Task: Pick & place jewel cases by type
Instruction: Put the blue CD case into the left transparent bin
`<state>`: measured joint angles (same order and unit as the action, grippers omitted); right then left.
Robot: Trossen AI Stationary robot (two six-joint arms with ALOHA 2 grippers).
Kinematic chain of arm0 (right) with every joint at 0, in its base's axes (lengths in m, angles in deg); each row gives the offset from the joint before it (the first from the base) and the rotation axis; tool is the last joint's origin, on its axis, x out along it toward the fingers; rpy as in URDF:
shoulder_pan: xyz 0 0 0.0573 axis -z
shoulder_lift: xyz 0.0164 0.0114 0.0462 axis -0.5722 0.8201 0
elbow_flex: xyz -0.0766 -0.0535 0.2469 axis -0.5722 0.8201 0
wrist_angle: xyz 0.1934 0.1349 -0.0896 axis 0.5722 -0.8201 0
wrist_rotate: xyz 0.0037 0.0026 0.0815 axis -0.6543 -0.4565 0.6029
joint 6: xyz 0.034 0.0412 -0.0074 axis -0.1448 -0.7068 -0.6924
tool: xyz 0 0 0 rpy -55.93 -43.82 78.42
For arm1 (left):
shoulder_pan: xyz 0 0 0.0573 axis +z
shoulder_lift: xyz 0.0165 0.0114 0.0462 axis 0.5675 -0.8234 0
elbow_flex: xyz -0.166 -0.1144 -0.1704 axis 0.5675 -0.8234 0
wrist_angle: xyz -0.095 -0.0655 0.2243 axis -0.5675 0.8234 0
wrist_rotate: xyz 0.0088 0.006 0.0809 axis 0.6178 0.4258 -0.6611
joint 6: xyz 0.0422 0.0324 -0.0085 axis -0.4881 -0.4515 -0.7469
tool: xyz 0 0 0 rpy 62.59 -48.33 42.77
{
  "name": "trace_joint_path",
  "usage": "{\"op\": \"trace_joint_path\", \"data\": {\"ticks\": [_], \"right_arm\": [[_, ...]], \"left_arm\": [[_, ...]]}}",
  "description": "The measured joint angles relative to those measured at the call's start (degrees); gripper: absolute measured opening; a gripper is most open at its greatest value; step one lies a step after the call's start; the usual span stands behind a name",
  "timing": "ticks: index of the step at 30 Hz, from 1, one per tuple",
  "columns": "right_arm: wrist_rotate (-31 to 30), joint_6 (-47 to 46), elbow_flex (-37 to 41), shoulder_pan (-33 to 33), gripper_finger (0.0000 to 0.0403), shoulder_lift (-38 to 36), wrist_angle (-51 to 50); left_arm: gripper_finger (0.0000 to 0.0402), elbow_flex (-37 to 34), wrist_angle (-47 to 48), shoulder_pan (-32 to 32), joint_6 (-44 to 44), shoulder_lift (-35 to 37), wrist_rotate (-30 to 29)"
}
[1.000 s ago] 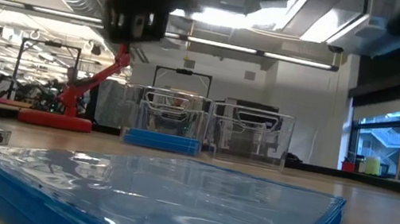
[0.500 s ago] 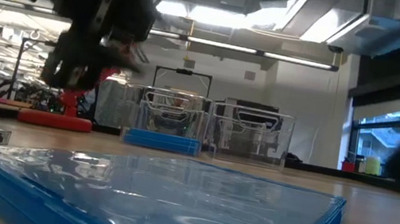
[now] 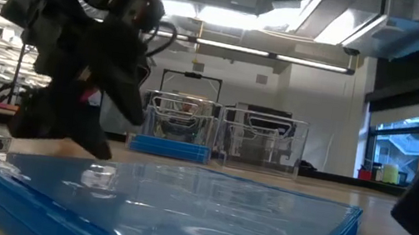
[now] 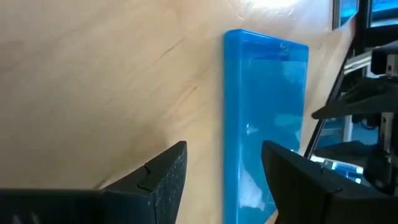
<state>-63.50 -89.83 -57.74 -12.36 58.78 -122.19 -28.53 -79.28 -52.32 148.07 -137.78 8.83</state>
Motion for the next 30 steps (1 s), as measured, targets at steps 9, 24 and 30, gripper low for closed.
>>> {"op": "trace_joint_path", "data": {"ticks": [9,24,30], "right_arm": [[1.68,0.11,0.00,1.55,0.0243,0.00,-0.18],[2.34,3.09,0.00,4.73,0.0243,-0.11,-3.55],[2.25,3.45,0.00,7.15,0.0243,-0.15,-3.24]], "left_arm": [[0.0200,6.23,4.51,0.40,-1.55,-6.05,1.00],[0.0199,9.81,2.23,-0.11,-0.08,-9.88,3.21],[0.0199,9.96,1.05,-0.46,-0.97,-9.99,7.92]]}}
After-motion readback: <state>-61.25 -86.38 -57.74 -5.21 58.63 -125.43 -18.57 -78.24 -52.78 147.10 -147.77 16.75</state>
